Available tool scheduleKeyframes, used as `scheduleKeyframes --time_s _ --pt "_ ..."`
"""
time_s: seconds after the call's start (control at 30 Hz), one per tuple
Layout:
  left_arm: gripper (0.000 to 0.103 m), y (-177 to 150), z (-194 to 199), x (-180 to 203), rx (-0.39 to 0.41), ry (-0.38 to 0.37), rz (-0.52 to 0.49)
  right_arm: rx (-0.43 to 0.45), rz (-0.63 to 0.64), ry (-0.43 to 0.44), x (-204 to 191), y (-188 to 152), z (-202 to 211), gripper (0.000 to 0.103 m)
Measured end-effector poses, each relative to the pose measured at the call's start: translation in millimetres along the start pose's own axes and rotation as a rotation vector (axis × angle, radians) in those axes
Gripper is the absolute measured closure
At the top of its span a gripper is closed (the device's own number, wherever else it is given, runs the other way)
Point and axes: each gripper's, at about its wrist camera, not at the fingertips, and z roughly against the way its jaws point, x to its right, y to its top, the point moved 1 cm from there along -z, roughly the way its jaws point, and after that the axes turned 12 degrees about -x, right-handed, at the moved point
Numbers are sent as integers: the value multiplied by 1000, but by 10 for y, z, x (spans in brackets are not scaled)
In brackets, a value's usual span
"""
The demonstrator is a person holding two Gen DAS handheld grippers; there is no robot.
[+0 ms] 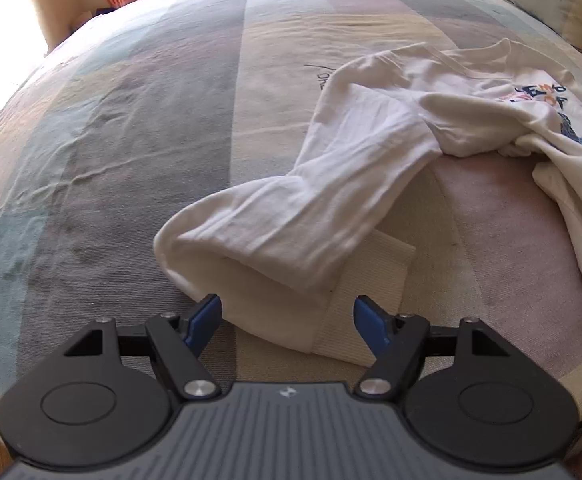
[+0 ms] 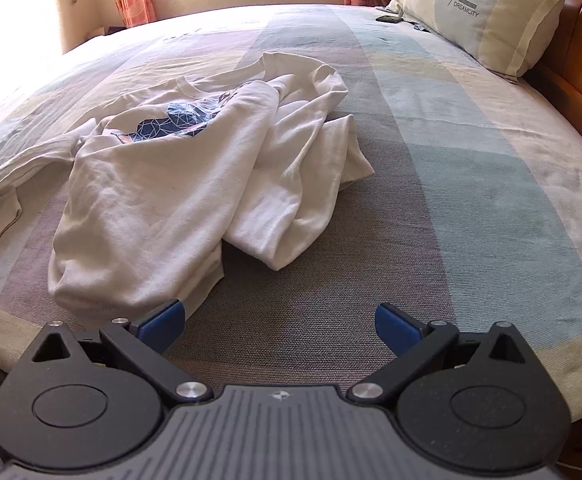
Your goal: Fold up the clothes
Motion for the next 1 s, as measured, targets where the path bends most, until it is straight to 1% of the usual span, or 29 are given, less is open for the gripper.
scheduleKeyframes --time_s 0.03,0.1,0.27,0.33,0.4,0.47,0.53,0.6,0.67,0.73,0.87,0.9,1.0 --pt "29 33 -42 20 7 0 6 -3 5 3 -22 0 -9 0" --pt "29 130 -118 9 34 11 49 -1 16 5 -59 -5 -3 0" --pt "29 409 -276 -182 85 67 192 13 18 -28 -36 -24 42 0" --pt "29 483 -319 -262 102 54 246 7 -2 -28 9 -27 30 0" --pt "28 522 -356 -304 111 25 285 -3 -19 -22 41 -30 3 0" --pt "26 555 -395 -338 116 -4 318 -15 -21 -17 38 -30 -27 0" --pt "21 561 -433 -327 116 -15 336 -24 -13 -11 5 -31 -53 0" --pt "17 553 -452 -264 115 -8 333 -28 5 -7 -42 -31 -68 0" --pt "16 563 -470 -175 108 8 310 -31 23 -4 -89 -33 -83 0" --pt "15 554 -480 -86 94 54 269 -35 33 -3 -120 -30 -99 0" --pt "14 496 -402 -39 51 139 194 -41 34 0 -121 -25 -104 0" --pt "14 470 -371 -46 40 172 173 -37 35 -1 -112 -28 -92 0" --pt "14 382 -312 -120 5 314 117 -28 24 -13 -61 -38 -71 0"
